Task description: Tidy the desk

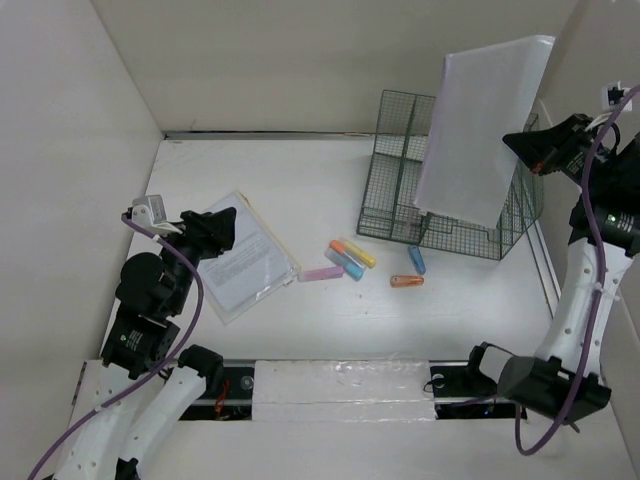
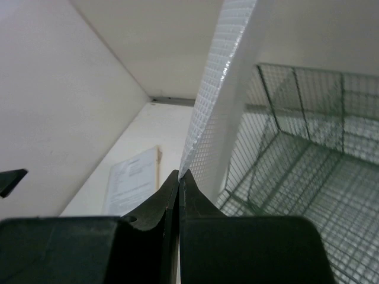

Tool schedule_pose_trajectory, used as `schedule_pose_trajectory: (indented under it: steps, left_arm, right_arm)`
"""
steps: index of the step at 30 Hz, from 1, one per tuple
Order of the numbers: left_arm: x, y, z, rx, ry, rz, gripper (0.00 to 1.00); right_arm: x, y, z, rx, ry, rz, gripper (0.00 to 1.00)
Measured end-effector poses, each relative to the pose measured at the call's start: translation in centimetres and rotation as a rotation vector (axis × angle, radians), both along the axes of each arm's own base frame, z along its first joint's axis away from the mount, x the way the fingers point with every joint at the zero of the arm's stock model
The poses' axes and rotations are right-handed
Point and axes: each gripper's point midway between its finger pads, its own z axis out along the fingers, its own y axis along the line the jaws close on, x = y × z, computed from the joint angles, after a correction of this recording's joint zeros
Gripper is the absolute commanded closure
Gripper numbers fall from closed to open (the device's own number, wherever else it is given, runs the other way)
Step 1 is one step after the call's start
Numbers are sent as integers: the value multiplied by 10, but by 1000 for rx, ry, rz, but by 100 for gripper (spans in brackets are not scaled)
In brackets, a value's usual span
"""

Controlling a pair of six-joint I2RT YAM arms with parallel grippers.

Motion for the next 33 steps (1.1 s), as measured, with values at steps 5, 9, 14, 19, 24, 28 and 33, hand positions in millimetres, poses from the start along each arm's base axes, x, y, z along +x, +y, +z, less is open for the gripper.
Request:
schedule_pose_trajectory:
  steps: [5, 9, 14, 19, 24, 28, 33]
  left_arm:
    - [0, 0, 0, 1, 1, 0, 45]
    - [4, -2, -4, 7, 15, 0, 45]
    - [6, -3, -7, 11, 27, 0, 45]
    - [6, -2, -6, 10, 25, 2, 45]
    - [6, -2, -6, 10, 25, 3, 45]
    - [6, -2, -6, 10, 24, 4, 45]
    - [4, 0, -4, 6, 16, 7, 45]
  right_arm:
    - [50, -56, -79, 143, 241, -80, 100]
    - [81, -93, -130, 219, 424, -159, 100]
    - [93, -119, -138, 211, 489, -253, 100]
    - [102, -146, -130, 128, 498, -385, 100]
    - [108, -169, -146, 56, 575, -529, 100]
    - [119, -172, -166, 0, 639, -585, 75]
    - [126, -169, -190, -75, 714, -635, 23]
